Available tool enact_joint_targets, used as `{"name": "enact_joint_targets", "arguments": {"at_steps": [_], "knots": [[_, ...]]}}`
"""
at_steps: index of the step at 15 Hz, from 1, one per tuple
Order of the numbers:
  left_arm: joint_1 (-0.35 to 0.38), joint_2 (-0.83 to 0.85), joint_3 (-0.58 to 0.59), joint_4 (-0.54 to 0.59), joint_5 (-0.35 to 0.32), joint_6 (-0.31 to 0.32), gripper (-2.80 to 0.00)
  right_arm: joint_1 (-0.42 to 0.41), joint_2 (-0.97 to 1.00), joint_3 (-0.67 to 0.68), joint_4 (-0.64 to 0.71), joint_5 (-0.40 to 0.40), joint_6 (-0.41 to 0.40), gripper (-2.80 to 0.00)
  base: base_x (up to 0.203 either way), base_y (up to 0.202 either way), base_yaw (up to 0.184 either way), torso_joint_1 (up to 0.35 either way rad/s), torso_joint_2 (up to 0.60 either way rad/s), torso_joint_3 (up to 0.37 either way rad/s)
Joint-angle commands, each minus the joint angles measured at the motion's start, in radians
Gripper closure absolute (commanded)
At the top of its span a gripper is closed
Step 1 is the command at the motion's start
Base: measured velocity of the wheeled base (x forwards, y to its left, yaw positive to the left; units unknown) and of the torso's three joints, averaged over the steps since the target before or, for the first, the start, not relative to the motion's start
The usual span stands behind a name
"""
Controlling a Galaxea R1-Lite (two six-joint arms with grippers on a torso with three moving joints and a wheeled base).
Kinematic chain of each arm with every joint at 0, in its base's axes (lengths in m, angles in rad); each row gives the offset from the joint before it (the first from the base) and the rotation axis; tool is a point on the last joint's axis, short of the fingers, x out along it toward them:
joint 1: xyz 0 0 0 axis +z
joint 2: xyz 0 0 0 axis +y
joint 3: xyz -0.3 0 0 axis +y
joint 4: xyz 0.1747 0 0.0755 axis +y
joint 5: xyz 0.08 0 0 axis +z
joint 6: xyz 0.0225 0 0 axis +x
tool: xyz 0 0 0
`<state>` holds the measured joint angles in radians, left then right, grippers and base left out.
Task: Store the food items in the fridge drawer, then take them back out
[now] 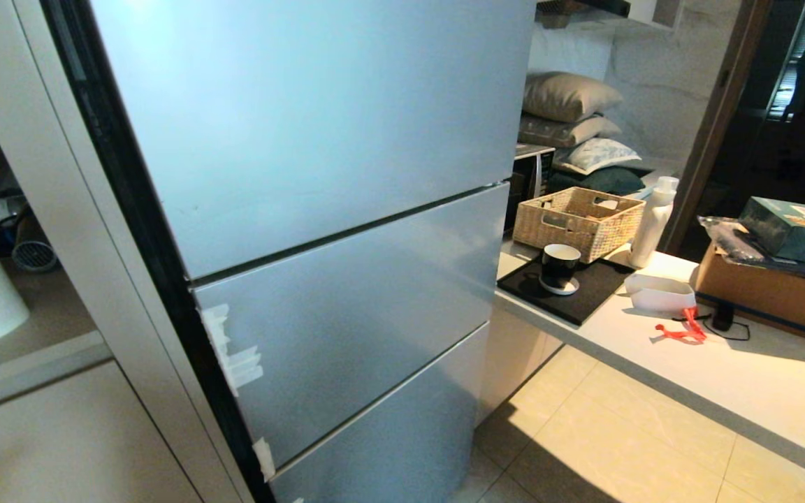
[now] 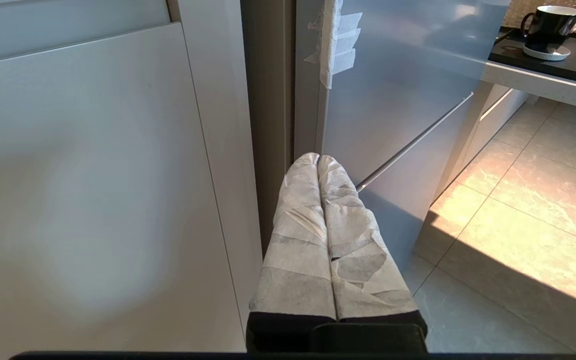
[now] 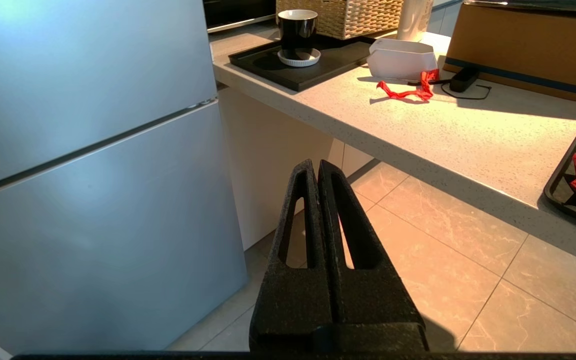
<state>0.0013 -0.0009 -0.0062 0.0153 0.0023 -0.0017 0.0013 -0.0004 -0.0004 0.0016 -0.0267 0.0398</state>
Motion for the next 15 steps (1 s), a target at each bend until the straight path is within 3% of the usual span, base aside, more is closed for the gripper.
{"name": "enact_joint_targets", "arguments": {"at_steps": [1, 4, 6, 8, 12, 15], "knots": [[0.0, 0.001, -0.001, 0.001, -0.001, 0.004, 0.0, 0.0, 0.002, 0.0, 0.0, 0.001, 0.0, 0.0, 0.0, 0.0, 0.0, 0.0, 0.0, 0.0], [0.0, 0.0, -0.022, -0.006, -0.004, 0.014, 0.0, 0.0, 0.002, 0.0, -0.001, 0.001, -0.009, 0.0, 0.0, 0.0, 0.0, 0.0, 0.0, 0.0], [0.0, 0.038, -0.161, -0.013, -0.036, -0.007, 0.0, 0.0, 0.002, 0.0, -0.002, 0.001, -0.005, 0.0, 0.0, 0.0, 0.0, 0.0, 0.0, 0.0], [-0.007, 0.185, -0.248, -0.024, -0.057, -0.044, 0.0, 0.0, 0.002, 0.0, 0.0, -0.001, 0.0, 0.0, 0.0, 0.0, 0.0, 0.0, 0.0, 0.0], [-0.042, 0.535, -0.344, -0.119, -0.108, -0.254, 0.0, 0.0, 0.002, 0.0, -0.002, -0.002, 0.005, 0.0, 0.0, 0.0, 0.0, 0.0, 0.0, 0.0], [-0.052, 0.781, -0.357, -0.258, -0.139, -0.412, 0.0, 0.0, 0.002, 0.0, 0.0, -0.002, 0.006, 0.0, 0.0, 0.0, 0.0, 0.0, 0.0, 0.0]]}}
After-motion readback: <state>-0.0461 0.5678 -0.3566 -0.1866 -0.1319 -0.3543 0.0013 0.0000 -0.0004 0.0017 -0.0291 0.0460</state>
